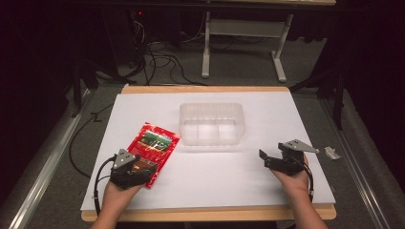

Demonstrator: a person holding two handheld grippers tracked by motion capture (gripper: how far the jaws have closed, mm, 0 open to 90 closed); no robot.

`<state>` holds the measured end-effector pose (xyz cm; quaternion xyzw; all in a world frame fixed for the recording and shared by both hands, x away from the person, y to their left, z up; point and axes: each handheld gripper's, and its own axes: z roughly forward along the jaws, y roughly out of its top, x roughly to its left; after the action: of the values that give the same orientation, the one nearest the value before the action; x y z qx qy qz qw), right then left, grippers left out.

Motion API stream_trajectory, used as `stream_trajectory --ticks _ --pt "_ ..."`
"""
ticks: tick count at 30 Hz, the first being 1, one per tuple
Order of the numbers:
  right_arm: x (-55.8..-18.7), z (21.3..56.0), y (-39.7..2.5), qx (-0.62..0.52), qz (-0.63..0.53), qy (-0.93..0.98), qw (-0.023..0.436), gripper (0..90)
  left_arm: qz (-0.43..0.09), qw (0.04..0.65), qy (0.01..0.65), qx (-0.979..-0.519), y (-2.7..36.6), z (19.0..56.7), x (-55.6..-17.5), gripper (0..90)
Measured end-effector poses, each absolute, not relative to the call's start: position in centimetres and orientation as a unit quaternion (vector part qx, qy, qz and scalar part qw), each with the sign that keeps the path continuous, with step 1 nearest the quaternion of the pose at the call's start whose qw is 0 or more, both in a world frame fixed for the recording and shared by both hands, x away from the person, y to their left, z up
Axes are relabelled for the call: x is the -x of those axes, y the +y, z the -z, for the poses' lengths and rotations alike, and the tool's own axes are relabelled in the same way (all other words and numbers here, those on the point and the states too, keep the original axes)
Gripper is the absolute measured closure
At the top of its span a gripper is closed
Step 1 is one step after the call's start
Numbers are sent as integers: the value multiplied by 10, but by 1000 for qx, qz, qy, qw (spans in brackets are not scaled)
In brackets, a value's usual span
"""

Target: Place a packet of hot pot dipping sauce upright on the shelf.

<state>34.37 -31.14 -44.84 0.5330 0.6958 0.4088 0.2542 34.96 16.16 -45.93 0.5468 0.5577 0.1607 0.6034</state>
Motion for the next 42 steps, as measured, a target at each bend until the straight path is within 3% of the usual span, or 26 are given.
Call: stream_trajectory --ticks 18,25,29,33,39,41,42 --pt "-338 451 -315 -526 -402 704 258 182 -194 594 621 -473 226 458 -378 241" --pt "-345 449 -307 -519 -407 706 258 193 -166 570 673 -440 257 473 -383 248" --pt "-351 451 -301 -512 -403 714 254 196 -122 575 691 -421 265 478 -382 273" --pt "-358 454 -290 -506 -398 724 248 200 -82 577 699 -415 268 481 -381 422" --pt "-355 453 -288 -503 -392 728 252 202 -74 571 703 -418 266 482 -381 567" --pt "-353 453 -291 -506 -392 725 255 204 -56 568 706 -419 265 481 -381 662" --pt "-351 453 -294 -508 -393 723 255 205 -46 565 705 -427 263 481 -380 662"
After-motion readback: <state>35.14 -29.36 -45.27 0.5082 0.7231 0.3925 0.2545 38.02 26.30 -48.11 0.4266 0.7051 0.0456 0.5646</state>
